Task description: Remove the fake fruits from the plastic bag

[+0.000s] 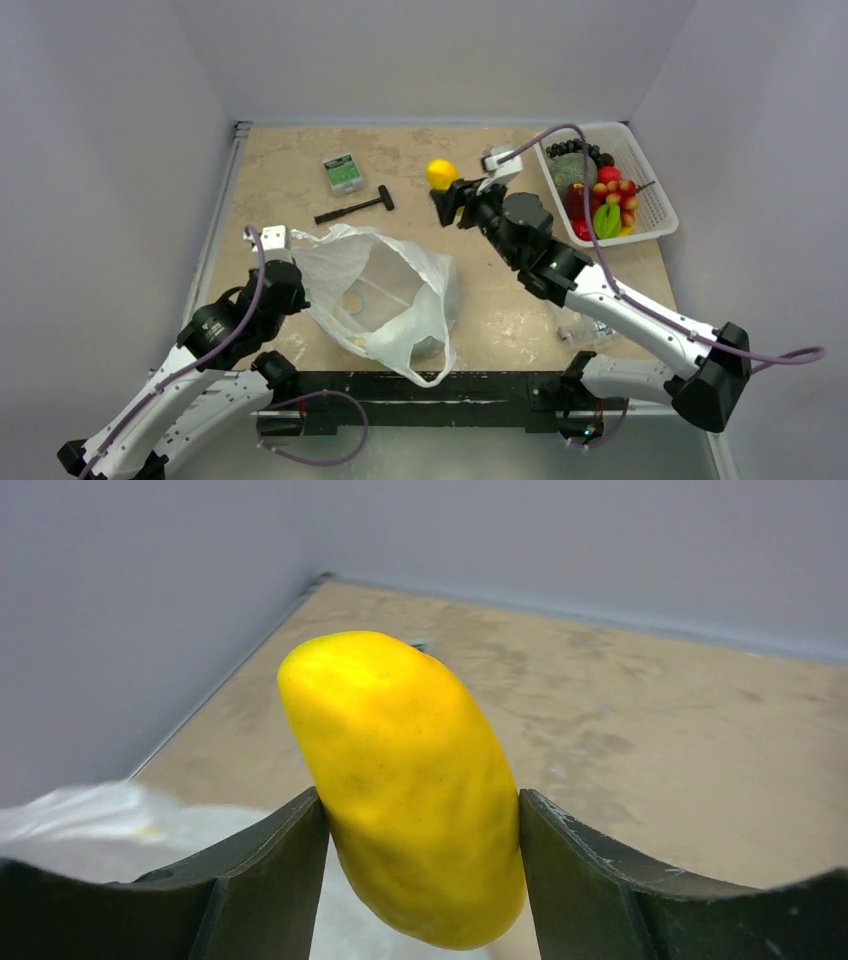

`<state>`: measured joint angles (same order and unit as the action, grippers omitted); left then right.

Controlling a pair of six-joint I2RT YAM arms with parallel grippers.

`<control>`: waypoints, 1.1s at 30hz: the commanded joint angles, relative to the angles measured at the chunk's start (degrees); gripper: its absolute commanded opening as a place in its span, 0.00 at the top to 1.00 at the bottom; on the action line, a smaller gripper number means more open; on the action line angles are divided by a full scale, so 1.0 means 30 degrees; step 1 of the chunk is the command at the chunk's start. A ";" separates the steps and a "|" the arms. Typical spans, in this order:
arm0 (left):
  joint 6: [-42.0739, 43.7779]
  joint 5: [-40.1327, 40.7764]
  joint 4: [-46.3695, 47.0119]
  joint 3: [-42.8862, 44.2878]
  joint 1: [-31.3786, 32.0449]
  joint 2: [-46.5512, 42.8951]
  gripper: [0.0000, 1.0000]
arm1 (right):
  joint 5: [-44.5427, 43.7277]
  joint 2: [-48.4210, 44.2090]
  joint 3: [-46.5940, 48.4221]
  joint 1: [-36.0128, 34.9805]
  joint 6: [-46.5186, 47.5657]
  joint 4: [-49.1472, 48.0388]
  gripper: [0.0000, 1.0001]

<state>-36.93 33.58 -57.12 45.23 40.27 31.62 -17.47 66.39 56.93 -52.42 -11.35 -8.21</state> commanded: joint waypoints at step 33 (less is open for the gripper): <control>-0.0171 0.0360 0.0170 0.0626 0.0573 0.0477 1.00 | -0.3510 1.5591 1.4880 2.0206 -0.4212 1.1202 0.57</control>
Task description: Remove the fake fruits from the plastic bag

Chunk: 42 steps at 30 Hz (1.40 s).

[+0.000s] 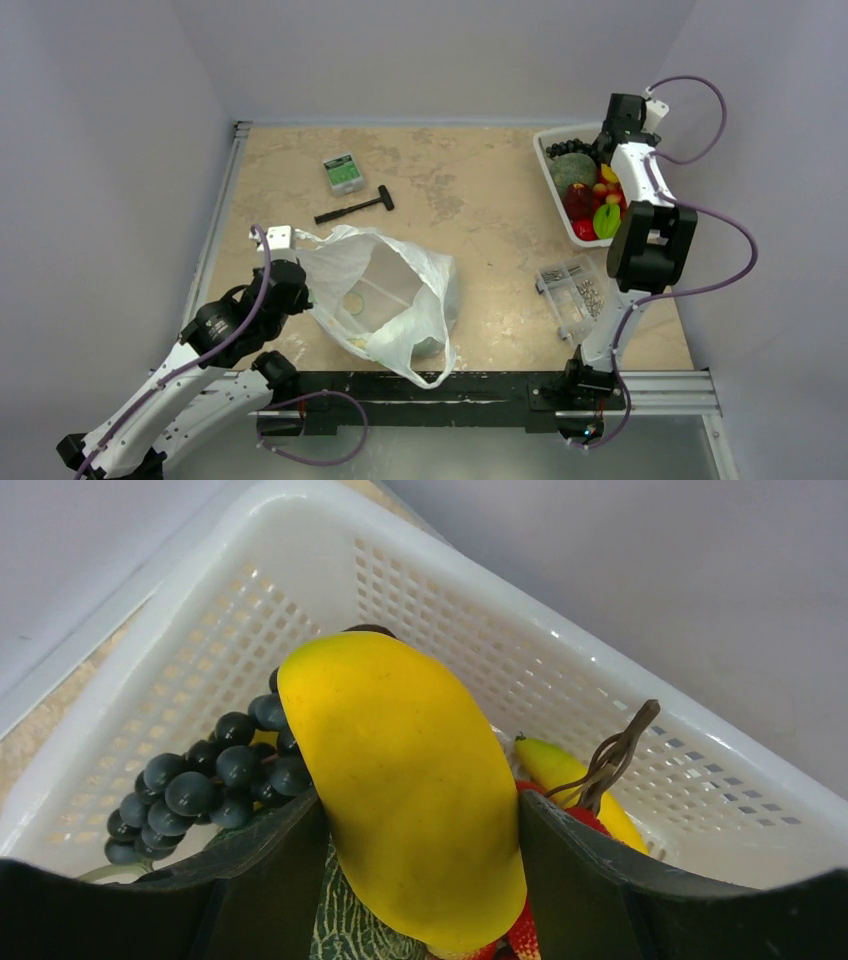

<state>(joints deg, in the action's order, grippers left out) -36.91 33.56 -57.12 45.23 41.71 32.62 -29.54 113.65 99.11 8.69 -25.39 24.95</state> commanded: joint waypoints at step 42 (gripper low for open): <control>0.0023 -0.0357 0.0469 0.0542 0.0100 0.0511 1.00 | 1.5225 -1.4789 -1.1461 -1.9896 0.9318 -0.2049 0.37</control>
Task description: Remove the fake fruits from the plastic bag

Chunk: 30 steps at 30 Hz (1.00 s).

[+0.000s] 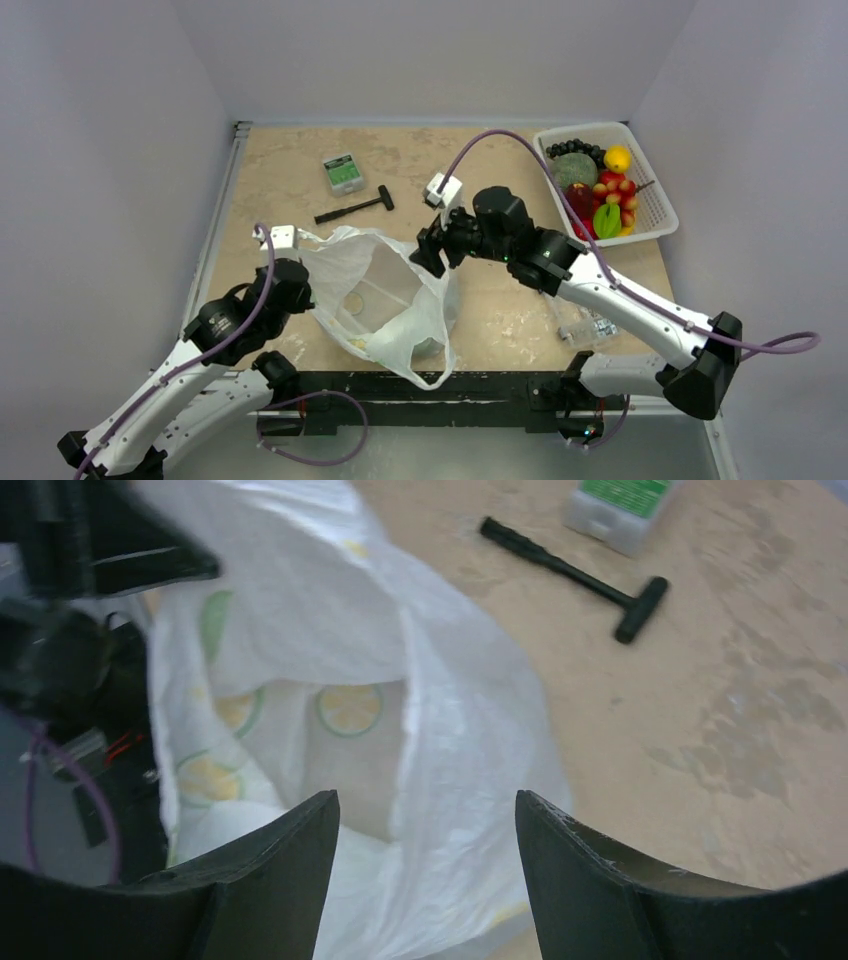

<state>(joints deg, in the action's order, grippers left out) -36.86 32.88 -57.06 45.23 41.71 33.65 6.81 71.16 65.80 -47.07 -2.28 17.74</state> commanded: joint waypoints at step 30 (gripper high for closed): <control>-0.0134 0.0398 0.0323 0.0498 0.0156 -0.0607 1.00 | -0.9447 1.3723 0.8583 -0.6576 -0.2249 0.9406 0.49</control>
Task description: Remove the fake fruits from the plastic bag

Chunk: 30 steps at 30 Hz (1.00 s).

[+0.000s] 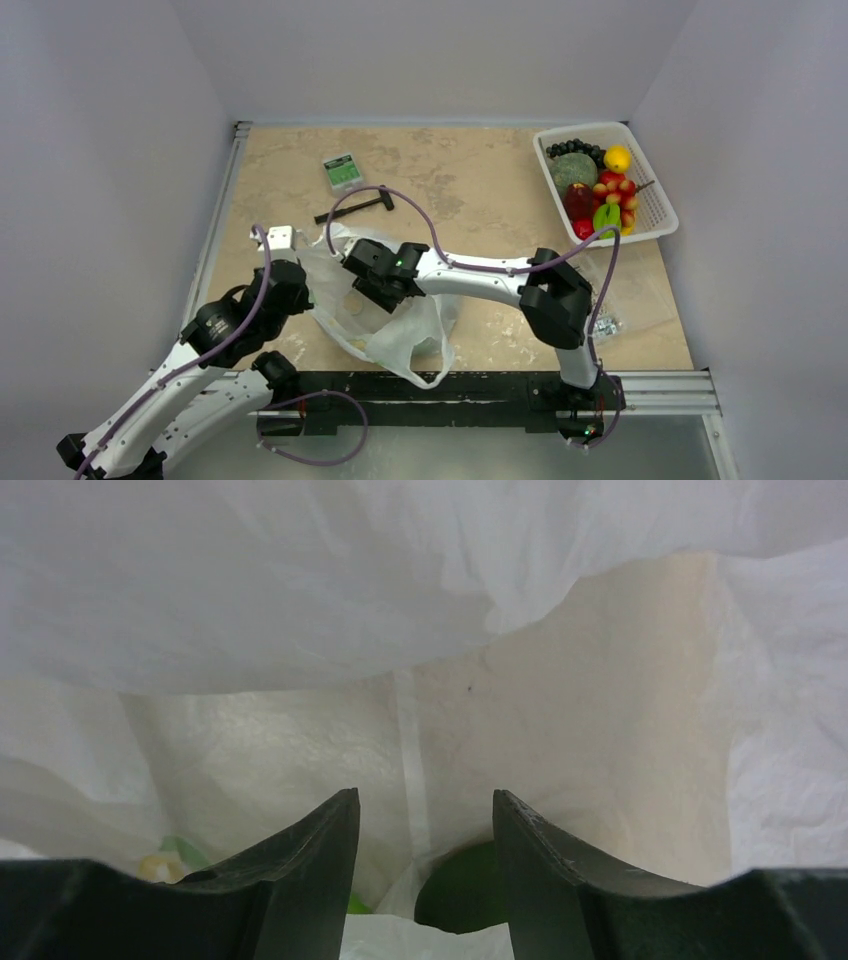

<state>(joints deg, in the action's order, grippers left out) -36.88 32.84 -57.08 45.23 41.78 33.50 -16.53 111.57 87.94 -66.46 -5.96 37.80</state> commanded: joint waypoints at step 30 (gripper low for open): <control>-0.0069 0.0187 0.0413 0.0527 0.0341 -0.0174 1.00 | 0.5156 -0.4289 -0.7371 -0.1164 -0.1443 -0.0027 0.01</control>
<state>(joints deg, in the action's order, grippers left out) -36.88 32.99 -57.08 45.23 42.52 32.40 -3.73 100.29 69.93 -68.45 -9.63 43.00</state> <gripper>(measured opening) 0.003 0.984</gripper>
